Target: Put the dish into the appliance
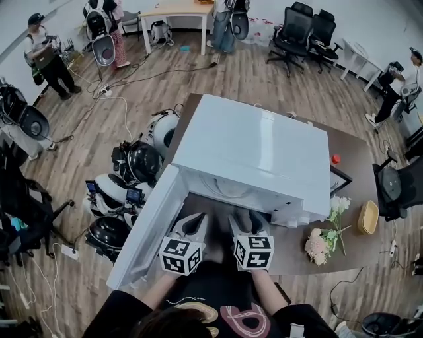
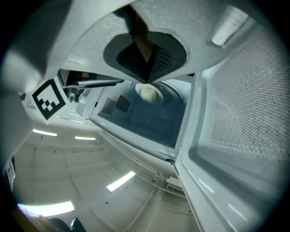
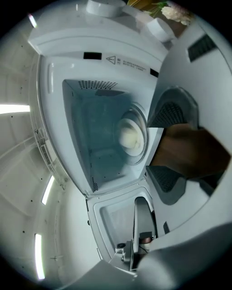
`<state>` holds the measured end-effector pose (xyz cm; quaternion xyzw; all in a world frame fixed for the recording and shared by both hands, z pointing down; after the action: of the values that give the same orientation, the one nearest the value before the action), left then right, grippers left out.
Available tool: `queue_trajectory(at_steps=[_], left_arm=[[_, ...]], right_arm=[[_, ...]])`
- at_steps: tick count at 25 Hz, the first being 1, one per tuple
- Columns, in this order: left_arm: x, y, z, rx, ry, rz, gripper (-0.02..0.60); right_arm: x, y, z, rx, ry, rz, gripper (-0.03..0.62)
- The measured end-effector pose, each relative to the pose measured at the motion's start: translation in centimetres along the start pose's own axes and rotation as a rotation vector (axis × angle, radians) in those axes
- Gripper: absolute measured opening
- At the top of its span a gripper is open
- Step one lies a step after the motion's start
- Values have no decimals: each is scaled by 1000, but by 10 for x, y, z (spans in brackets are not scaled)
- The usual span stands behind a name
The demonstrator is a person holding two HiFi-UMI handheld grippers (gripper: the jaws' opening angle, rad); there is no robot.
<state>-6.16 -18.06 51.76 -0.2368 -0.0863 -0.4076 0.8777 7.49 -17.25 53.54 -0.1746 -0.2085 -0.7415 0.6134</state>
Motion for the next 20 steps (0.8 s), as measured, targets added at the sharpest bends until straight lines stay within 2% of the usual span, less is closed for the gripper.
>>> queue_trajectory(at_steps=[3,7,12,16,20], left_arm=[[2,4,1,18,-3,11,9],[4,8,-1,28,2,27,9],[8,16,-2,43,7,53,9],[9,18,-2,49,9,65,9],[9,22,-2,54,4,79,9]], right_arm=[[-5,-1,2,-2,14,15,215],[-9,-7,0,-7,32,24,169],[-14,-8,-5,-30,66,68,15],[-15,-6,-6,2,73,74,8],[-16,-6,-4,-25,66,97,6]])
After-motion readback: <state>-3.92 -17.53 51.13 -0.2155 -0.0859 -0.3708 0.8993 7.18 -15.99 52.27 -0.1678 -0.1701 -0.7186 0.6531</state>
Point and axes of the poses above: the fingertips, and each gripper's own axes: x forward along the fingers, y to its right, z out of its underside, the point moved 3 cm from there along -x, backward along the fingers, and after that the axes turned 3 degrees about -x, right-handed, at the moved point
